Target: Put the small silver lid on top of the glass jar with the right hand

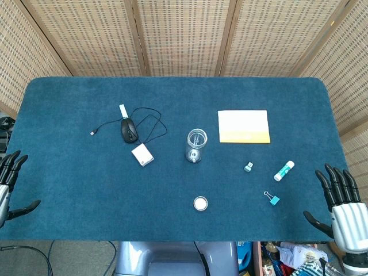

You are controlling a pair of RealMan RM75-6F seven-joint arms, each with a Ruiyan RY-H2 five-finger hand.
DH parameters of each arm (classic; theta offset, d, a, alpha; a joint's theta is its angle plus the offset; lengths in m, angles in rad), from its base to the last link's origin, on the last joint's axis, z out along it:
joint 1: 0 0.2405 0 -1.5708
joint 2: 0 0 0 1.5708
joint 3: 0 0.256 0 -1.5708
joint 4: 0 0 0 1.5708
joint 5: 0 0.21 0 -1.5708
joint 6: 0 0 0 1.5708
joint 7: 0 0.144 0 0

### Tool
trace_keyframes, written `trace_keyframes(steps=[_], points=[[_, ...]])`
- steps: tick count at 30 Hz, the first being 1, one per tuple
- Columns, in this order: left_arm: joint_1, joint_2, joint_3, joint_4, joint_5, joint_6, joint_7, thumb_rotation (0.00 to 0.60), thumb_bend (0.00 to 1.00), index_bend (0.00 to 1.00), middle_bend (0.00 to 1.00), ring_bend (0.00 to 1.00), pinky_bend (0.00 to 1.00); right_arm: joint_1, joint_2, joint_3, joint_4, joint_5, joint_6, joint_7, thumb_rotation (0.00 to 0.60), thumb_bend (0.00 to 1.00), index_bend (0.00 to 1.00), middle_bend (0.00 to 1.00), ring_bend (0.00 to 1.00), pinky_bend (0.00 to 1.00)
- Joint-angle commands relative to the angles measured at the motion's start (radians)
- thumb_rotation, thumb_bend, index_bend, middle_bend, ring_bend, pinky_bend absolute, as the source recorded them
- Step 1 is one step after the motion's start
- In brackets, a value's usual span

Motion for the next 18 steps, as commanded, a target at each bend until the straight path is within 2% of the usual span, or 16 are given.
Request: trace_keyframes(steps=[1, 6, 10, 13, 15, 18], points=[[0.000, 0.001, 0.000, -0.001, -0.002, -0.001, -0.001, 0.600, 0.11, 0.00, 0.00, 0.00, 0.00, 0.001, -0.002, -0.005, -0.001, -0.008, -0.006, -0.009, 0.600, 0.00, 0.04, 0.00, 0.00, 0.00], [0.000, 0.002, 0.001, -0.001, -0.002, -0.003, -0.004, 0.600, 0.11, 0.00, 0.00, 0.00, 0.00, 0.006, -0.004, -0.016, -0.002, -0.015, -0.030, -0.030, 0.600, 0.00, 0.05, 0.00, 0.00, 0.00], [-0.001, 0.003, -0.001, -0.001, -0.004, -0.005, -0.007, 0.600, 0.11, 0.00, 0.00, 0.00, 0.00, 0.032, 0.003, -0.031, -0.005, -0.028, -0.089, -0.032, 0.600, 0.02, 0.09, 0.00, 0.00, 0.00], [-0.007, 0.001, -0.004, -0.001, -0.013, -0.016, -0.002, 0.600, 0.11, 0.00, 0.00, 0.00, 0.00, 0.088, 0.009, -0.051, 0.003, -0.041, -0.202, -0.006, 0.600, 0.02, 0.14, 0.00, 0.00, 0.00], [-0.012, 0.000, -0.006, -0.004, -0.021, -0.026, 0.005, 0.600, 0.11, 0.00, 0.00, 0.00, 0.00, 0.155, 0.020, -0.064, 0.007, -0.059, -0.317, 0.024, 0.600, 0.03, 0.17, 0.00, 0.00, 0.00], [-0.016, -0.003, -0.011, -0.008, -0.033, -0.034, 0.012, 0.600, 0.11, 0.00, 0.00, 0.00, 0.00, 0.238, 0.024, -0.077, -0.006, -0.084, -0.451, 0.056, 0.600, 0.08, 0.23, 0.00, 0.00, 0.00]])
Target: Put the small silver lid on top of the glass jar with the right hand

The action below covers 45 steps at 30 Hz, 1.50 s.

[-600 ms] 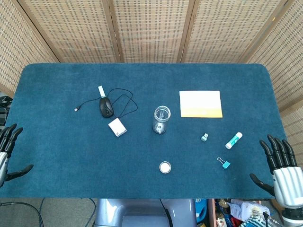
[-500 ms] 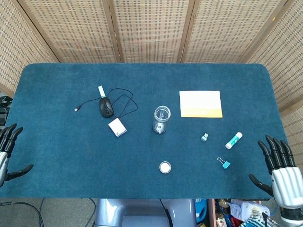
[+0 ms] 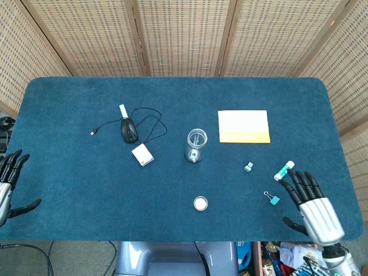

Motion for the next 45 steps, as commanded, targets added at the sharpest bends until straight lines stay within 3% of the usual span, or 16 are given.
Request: trace_keyframes(steps=[1, 12, 20, 27, 34, 45], points=[[-0.004, -0.003, -0.006, -0.003, -0.014, -0.006, 0.007, 0.600, 0.11, 0.00, 0.00, 0.00, 0.00, 0.151, 0.009, -0.028, -0.013, -0.048, -0.229, 0.054, 0.600, 0.10, 0.25, 0.00, 0.00, 0.00], [-0.015, -0.005, -0.017, 0.000, -0.057, -0.034, 0.007, 0.600, 0.11, 0.00, 0.00, 0.00, 0.00, 0.338, -0.097, 0.041, -0.065, 0.026, -0.523, -0.048, 0.600, 0.22, 0.32, 0.00, 0.00, 0.00], [-0.021, 0.000, -0.020, 0.011, -0.073, -0.051, -0.018, 0.600, 0.11, 0.00, 0.00, 0.00, 0.00, 0.416, -0.229, 0.109, -0.110, 0.225, -0.695, -0.361, 0.600, 0.32, 0.34, 0.00, 0.00, 0.00], [-0.021, 0.004, -0.022, 0.012, -0.076, -0.050, -0.026, 0.600, 0.11, 0.00, 0.00, 0.00, 0.00, 0.472, -0.373, 0.157, -0.056, 0.453, -0.720, -0.571, 0.600, 0.39, 0.39, 0.00, 0.00, 0.00], [-0.020, 0.010, -0.029, 0.019, -0.093, -0.050, -0.046, 0.600, 0.11, 0.00, 0.00, 0.00, 0.00, 0.537, -0.481, 0.164, -0.012, 0.671, -0.668, -0.733, 0.600, 0.43, 0.39, 0.00, 0.00, 0.00], [-0.026, 0.021, -0.034, 0.029, -0.106, -0.065, -0.081, 0.600, 0.11, 0.00, 0.00, 0.00, 0.00, 0.601, -0.536, 0.141, 0.017, 0.852, -0.577, -0.817, 0.600, 0.43, 0.41, 0.00, 0.00, 0.00]])
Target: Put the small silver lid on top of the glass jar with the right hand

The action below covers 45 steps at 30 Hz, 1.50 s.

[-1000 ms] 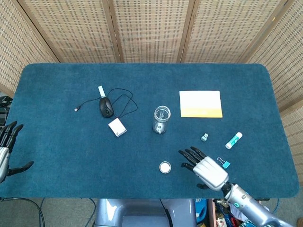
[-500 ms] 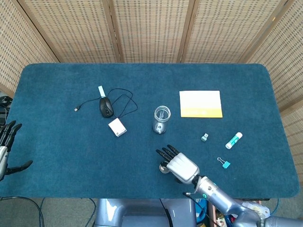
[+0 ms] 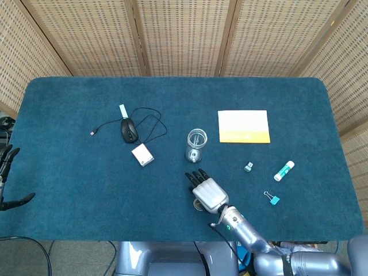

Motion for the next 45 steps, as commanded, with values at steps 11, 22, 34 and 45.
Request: trace_keyframes(steps=[11, 22, 34, 45], points=[[-0.002, 0.000, 0.001, -0.002, -0.001, -0.004, 0.003, 0.600, 0.11, 0.00, 0.00, 0.00, 0.00, 0.050, -0.006, -0.053, 0.010, 0.056, 0.050, -0.005, 0.600, 0.45, 0.44, 0.00, 0.00, 0.00], [-0.004, -0.001, -0.001, -0.003, -0.008, -0.007, 0.007, 0.600, 0.11, 0.00, 0.00, 0.00, 0.00, 0.078, -0.016, -0.091, 0.030, 0.042, 0.069, 0.030, 0.600, 0.48, 0.51, 0.00, 0.00, 0.00], [-0.005, -0.001, 0.000, -0.002, -0.008, -0.007, 0.005, 0.600, 0.11, 0.00, 0.00, 0.00, 0.00, 0.093, -0.023, -0.119, 0.053, 0.020, 0.080, 0.068, 0.600, 0.53, 0.56, 0.00, 0.00, 0.00], [-0.007, -0.002, 0.000, 0.001, -0.011, -0.013, 0.005, 0.600, 0.11, 0.00, 0.00, 0.00, 0.00, 0.103, -0.027, -0.136, 0.062, 0.015, 0.088, 0.086, 0.600, 0.59, 0.63, 0.00, 0.00, 0.00]])
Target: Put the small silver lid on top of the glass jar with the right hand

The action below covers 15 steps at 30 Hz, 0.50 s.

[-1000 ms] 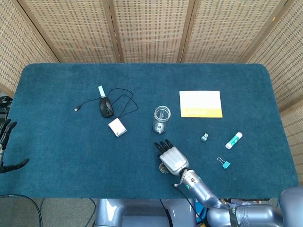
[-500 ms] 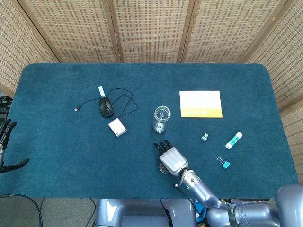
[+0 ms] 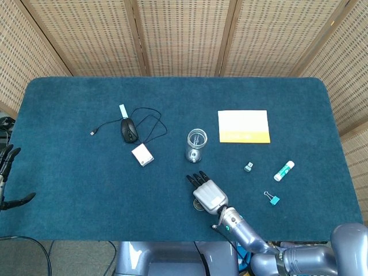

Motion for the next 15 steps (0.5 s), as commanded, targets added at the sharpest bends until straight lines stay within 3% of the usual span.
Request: trace_keyframes(steps=[1, 5, 15], points=[[-0.001, 0.000, 0.000, 0.000, -0.001, -0.001, 0.001, 0.600, 0.11, 0.00, 0.00, 0.00, 0.00, 0.001, 0.000, -0.002, 0.000, -0.003, 0.001, 0.004, 0.600, 0.59, 0.65, 0.00, 0.00, 0.00], [-0.001, -0.001, 0.000, -0.001, -0.001, 0.000, 0.003, 0.600, 0.11, 0.00, 0.00, 0.00, 0.00, 0.000, 0.002, -0.009, 0.000, -0.019, 0.005, 0.019, 0.600, 0.59, 0.70, 0.01, 0.00, 0.00], [-0.003, -0.001, 0.000, 0.000, -0.003, -0.004, 0.002, 0.600, 0.11, 0.00, 0.00, 0.00, 0.00, -0.015, 0.061, -0.014, -0.070, -0.087, 0.027, 0.093, 0.600, 0.59, 0.71, 0.02, 0.00, 0.00]])
